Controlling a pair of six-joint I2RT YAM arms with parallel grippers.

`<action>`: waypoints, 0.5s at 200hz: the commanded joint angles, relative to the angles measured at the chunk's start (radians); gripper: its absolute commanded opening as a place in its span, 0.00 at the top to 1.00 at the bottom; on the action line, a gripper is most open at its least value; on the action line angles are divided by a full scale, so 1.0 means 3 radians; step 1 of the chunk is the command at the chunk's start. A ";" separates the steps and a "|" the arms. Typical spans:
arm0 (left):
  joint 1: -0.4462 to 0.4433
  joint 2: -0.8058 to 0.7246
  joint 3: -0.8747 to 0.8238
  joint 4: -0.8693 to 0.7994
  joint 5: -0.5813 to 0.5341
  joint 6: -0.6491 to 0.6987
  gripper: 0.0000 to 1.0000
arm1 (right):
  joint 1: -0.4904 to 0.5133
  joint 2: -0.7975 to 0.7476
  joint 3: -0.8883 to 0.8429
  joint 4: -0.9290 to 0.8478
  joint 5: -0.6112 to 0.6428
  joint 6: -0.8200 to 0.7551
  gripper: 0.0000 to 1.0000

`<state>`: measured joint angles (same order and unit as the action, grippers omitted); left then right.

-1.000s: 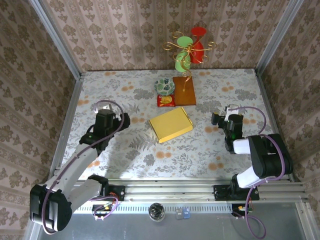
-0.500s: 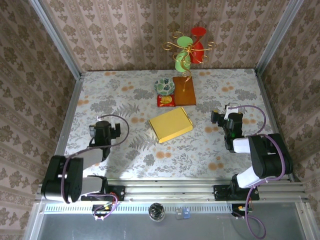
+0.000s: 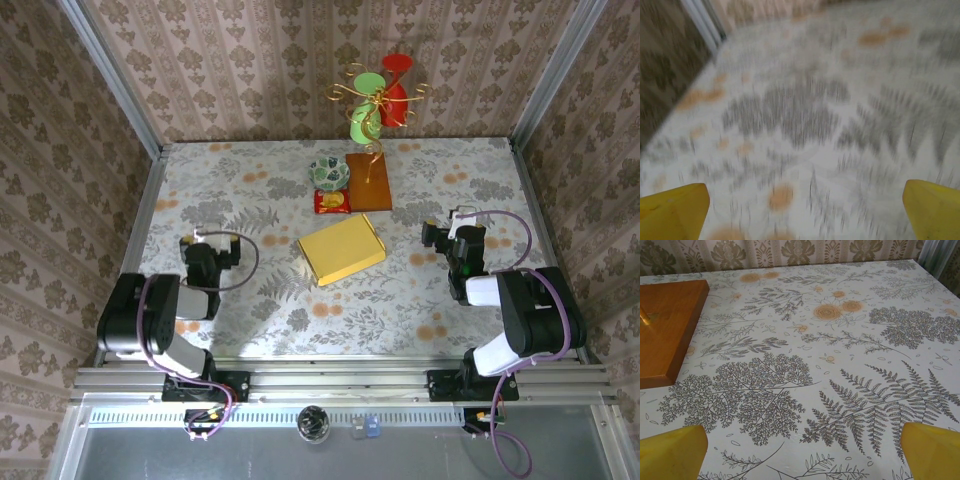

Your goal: Fold the paper box

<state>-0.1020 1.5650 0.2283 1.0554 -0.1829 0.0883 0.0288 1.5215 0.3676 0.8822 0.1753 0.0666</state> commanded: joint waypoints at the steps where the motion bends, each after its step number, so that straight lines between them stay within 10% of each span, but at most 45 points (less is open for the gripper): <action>1: 0.0011 0.0075 -0.0050 0.0782 0.0189 0.0128 0.00 | 0.0016 0.0022 0.0079 0.0004 0.0086 -0.0007 0.00; 100: 0.0310 -0.0034 0.0418 -0.0232 0.0221 -0.0255 0.00 | 0.0024 0.0026 0.0091 -0.0012 0.0096 -0.0010 0.00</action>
<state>-0.0116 1.5776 0.3454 1.0611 -0.1448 0.0612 0.0288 1.5215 0.3679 0.8795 0.1757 0.0662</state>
